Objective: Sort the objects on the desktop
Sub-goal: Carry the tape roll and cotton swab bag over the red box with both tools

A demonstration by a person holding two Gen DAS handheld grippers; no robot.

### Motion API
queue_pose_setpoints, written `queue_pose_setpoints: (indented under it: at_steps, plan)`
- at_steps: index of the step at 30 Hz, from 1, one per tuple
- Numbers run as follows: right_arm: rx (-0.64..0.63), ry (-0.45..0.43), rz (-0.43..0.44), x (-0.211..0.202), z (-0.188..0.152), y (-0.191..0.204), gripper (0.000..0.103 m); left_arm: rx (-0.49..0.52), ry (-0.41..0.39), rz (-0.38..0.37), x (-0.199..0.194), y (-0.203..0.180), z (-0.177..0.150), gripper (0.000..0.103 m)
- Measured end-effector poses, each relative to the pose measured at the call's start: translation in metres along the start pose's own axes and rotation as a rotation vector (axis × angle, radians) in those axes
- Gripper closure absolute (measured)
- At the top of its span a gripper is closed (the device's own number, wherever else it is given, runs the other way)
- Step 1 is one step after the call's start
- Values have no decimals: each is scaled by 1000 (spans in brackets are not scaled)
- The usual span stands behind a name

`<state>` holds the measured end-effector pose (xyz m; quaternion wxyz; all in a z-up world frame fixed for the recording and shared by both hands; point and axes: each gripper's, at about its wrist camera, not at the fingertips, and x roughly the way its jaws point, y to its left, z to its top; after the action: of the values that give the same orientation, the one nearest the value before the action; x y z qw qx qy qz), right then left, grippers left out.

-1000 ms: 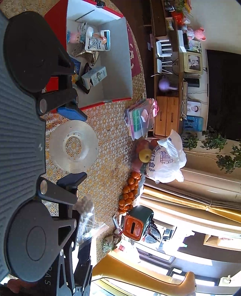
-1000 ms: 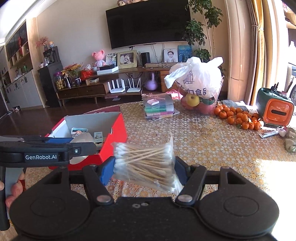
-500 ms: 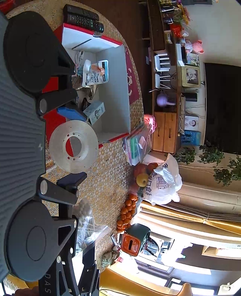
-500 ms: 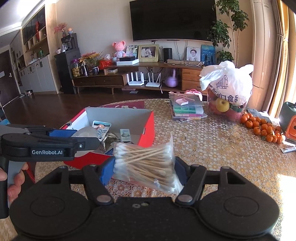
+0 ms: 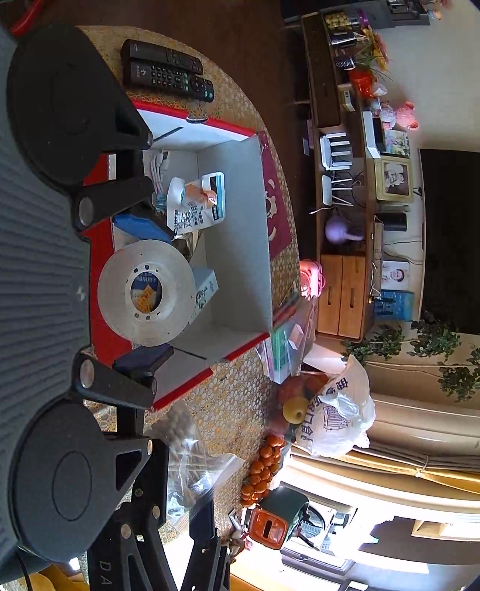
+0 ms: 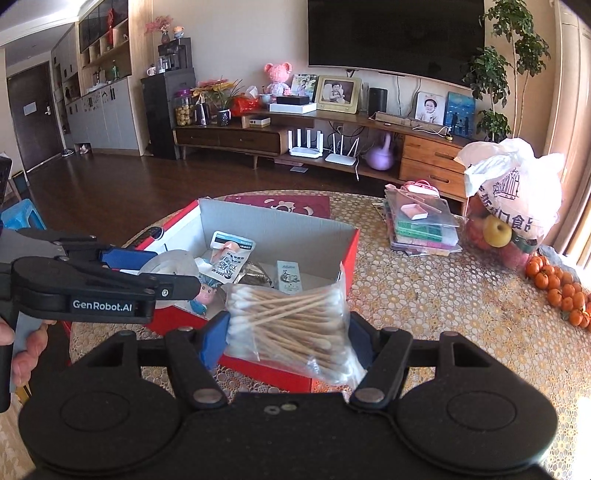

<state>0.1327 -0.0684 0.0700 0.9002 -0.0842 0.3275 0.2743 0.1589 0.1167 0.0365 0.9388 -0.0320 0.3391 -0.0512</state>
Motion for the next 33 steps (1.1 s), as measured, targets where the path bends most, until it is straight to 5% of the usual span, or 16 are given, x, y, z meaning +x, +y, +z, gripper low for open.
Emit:
queue_pose_setpoints:
  at_steps: [33]
  plan:
    - [-127, 155, 84, 122, 40, 29, 36, 55, 179, 140, 122, 60, 47, 44]
